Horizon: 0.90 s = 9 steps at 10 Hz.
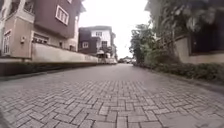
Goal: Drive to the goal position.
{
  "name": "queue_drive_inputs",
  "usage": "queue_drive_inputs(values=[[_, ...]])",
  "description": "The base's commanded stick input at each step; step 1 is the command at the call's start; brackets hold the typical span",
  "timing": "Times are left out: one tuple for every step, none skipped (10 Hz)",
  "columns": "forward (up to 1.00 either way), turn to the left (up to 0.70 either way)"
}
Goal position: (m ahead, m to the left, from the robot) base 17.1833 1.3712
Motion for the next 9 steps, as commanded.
queue_drive_inputs(values=[[0.70, 0.00], [0.70, 0.00], [0.70, 0.00], [0.70, 0.00], [0.70, 0.00], [0.70, 0.00], [0.70, 0.00], [0.70, 0.00], [0.70, 0.00]])
